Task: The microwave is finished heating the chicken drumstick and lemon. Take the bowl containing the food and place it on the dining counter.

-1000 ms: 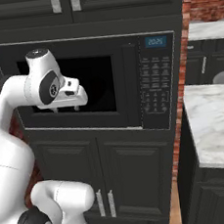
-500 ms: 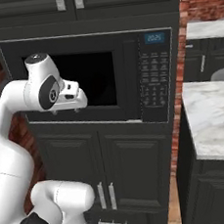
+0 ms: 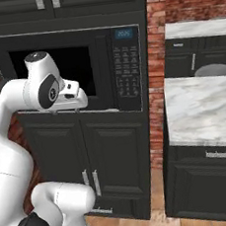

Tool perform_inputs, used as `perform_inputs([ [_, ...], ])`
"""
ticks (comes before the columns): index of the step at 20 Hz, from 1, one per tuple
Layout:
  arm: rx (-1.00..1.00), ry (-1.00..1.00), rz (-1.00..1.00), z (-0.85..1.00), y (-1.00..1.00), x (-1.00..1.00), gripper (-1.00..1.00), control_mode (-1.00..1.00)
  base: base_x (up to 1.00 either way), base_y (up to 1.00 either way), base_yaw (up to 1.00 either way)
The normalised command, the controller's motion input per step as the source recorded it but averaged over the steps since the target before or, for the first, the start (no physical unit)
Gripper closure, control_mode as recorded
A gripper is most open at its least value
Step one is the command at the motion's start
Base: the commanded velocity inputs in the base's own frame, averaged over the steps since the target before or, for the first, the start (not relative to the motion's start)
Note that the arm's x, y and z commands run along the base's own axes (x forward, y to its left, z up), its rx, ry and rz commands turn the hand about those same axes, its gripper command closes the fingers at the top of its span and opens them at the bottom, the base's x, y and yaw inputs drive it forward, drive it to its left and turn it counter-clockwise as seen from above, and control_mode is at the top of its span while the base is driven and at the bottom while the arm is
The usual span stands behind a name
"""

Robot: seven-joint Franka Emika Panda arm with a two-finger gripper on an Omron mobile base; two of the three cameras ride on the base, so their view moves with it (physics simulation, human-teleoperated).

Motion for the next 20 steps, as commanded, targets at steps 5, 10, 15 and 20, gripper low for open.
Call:
perform_inputs([
  [5, 0.0, 0.0, 0.0, 0.0, 0.0, 0.0, -1.0, 1.0, -0.37, -0.42, 0.0],
  [10, 0.0, 0.0, 0.0, 0.0, 0.0, 0.0, -1.0, 1.0, -0.3, -0.42, 0.0],
  [15, 0.0, 0.0, 0.0, 0.0, 0.0, 0.0, -1.0, -1.0, -0.13, -0.22, 0.0],
  [20, 0.0, 0.0, 0.0, 0.0, 0.0, 0.0, -1.0, -1.0, 0.0, 0.0, 0.0],
])
